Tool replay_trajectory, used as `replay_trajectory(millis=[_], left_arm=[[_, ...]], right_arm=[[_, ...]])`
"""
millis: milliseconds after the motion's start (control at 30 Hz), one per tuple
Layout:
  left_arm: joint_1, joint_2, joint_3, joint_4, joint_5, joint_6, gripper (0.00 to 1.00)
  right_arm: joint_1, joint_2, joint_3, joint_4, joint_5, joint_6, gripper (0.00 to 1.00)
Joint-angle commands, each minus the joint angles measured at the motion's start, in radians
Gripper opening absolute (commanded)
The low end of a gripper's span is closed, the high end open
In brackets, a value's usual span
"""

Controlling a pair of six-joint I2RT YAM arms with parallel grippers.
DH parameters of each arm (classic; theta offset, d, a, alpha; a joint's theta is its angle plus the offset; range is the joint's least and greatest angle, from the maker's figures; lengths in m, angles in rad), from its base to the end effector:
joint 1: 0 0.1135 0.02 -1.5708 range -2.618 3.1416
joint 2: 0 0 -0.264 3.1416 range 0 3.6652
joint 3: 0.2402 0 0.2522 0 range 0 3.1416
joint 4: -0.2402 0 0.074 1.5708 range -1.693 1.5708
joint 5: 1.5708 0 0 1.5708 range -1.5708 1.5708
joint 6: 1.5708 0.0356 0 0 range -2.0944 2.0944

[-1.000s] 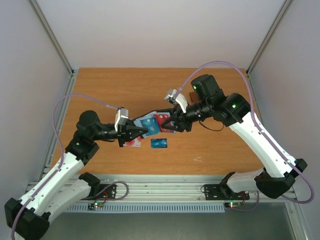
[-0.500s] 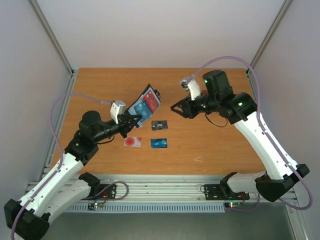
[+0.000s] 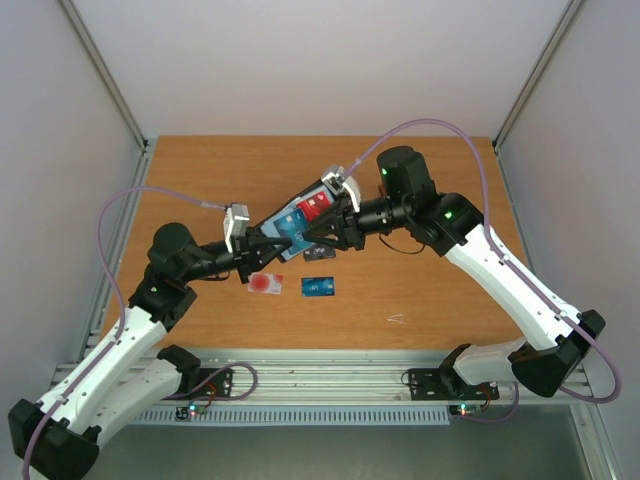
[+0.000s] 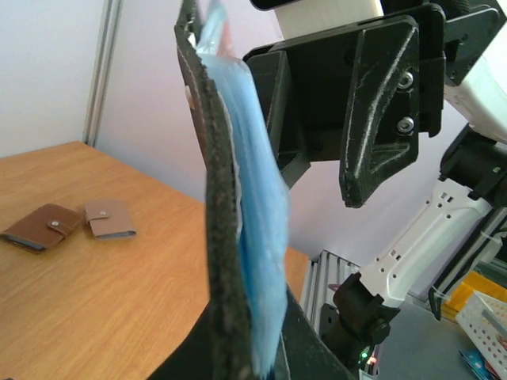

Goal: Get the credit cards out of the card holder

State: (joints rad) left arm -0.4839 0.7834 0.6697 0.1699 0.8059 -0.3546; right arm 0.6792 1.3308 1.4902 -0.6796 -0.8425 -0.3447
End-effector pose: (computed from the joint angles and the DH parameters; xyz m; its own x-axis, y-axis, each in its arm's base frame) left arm 0.1488 -0.1072 0.3372 -0.2866 -0.1210 -0.9504 0.9173 0.2515 -0.3087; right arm 0.1968 0.1930 0.4195 -0.0525 -0.3314 -0.9420 -0.9984 -0.0009 0.0559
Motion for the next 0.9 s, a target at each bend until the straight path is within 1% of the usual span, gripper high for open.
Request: replay_trajectory(millis=[0,200,300,433,633,800,867], left_arm=[[-0.002,-0.017,0.009,0.125,0.109,-0.001,0.00],[-0.002,-0.020,0.007,0.132,0.131,0.001,0.00],[-0.002,-0.021,0.007,0.129,0.136,0.003,0.00],[-0.002,-0.019,0.008,0.130,0.136,0.005,0.00],[-0.002,-0.016,0.010,0.125,0.132,0.006,0.00],[-0.002,-0.015,0.009,0.122,0.129,0.008,0.00],[-0.002,-0.013,0.009,0.122,0.129,0.009,0.00]], right_arm=[[-0.004,-0.005,0.015,0.031,0.013,-0.004,0.32],[-0.022,-0.012,0.015,-0.023,0.054,-0.035,0.33],[-0.061,-0.018,0.007,-0.031,0.039,-0.027,0.32],[-0.064,-0.017,0.016,-0.025,0.006,-0.021,0.32],[-0.054,0.005,0.007,0.015,-0.108,-0.007,0.30],[-0.051,-0.004,-0.006,0.032,-0.272,-0.031,0.30],[-0.050,-0.011,-0.010,0.032,-0.286,-0.032,0.28]])
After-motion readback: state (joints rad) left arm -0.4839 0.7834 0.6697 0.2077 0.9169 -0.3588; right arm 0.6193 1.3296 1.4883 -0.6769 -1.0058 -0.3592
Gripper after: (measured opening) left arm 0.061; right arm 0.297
